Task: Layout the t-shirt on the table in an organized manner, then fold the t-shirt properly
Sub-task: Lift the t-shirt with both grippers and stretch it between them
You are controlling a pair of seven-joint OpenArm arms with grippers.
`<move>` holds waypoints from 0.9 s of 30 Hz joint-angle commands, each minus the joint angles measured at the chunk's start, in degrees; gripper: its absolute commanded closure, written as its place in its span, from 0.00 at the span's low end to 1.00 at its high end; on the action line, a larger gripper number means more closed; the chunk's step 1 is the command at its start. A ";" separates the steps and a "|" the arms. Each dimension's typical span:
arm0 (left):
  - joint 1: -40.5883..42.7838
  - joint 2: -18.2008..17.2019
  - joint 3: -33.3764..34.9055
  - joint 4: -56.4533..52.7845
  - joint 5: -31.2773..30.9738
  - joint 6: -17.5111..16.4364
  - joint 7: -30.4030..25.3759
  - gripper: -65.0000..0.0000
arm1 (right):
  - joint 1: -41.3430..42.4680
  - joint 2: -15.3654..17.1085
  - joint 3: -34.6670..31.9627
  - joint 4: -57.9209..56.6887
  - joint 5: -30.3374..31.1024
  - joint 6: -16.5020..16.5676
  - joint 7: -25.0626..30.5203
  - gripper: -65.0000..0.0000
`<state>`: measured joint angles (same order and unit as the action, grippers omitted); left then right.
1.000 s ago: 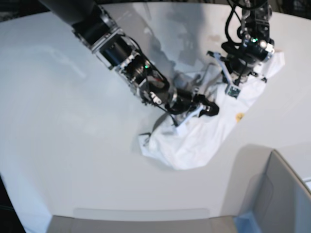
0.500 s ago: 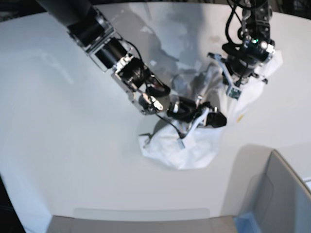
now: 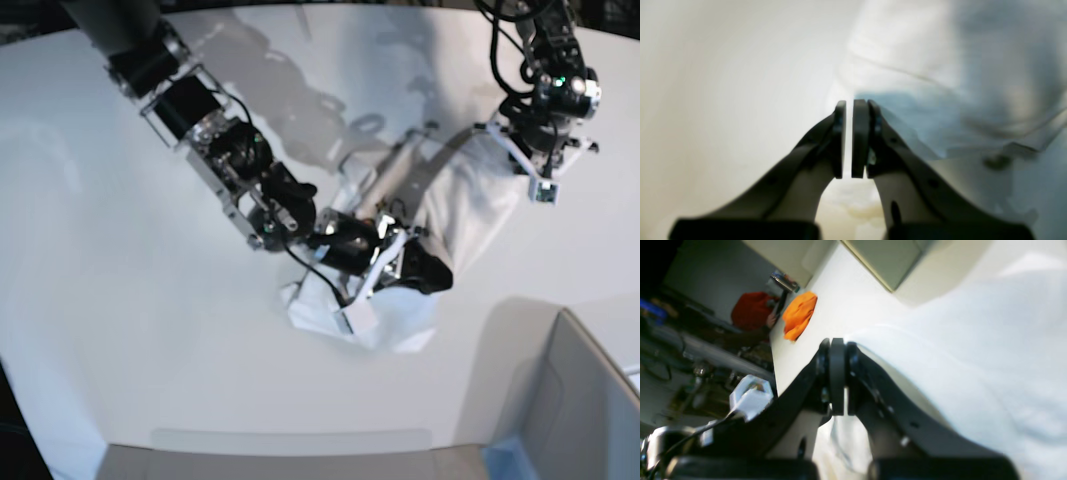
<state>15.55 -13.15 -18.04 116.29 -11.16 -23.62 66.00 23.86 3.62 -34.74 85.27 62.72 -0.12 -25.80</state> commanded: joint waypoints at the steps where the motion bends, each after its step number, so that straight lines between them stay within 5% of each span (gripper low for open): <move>1: -0.30 -0.52 -0.46 1.03 0.04 0.19 -0.63 0.92 | 1.68 0.29 0.32 2.94 0.27 0.69 1.41 1.00; 6: -0.30 -0.44 -3.80 1.03 0.04 0.19 -0.63 0.92 | 2.03 4.51 1.73 11.74 -1.05 -3.26 1.58 1.00; 14: -0.21 -0.44 -3.80 1.03 0.04 0.19 -0.63 0.92 | 1.86 11.37 14.92 28.09 -2.37 -6.17 1.41 1.00; 20: -0.12 -0.44 -3.63 1.03 -0.05 0.19 -0.63 0.93 | -2.01 16.47 24.41 29.67 -2.37 -12.76 1.67 1.00; 27: -0.21 1.41 -1.69 1.03 -3.04 0.19 -1.16 0.93 | -7.02 19.64 29.51 29.76 -2.19 -13.37 1.49 1.00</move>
<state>15.73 -11.40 -19.86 116.29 -13.61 -23.24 65.95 15.64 22.41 -6.07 114.04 60.16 -13.98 -26.44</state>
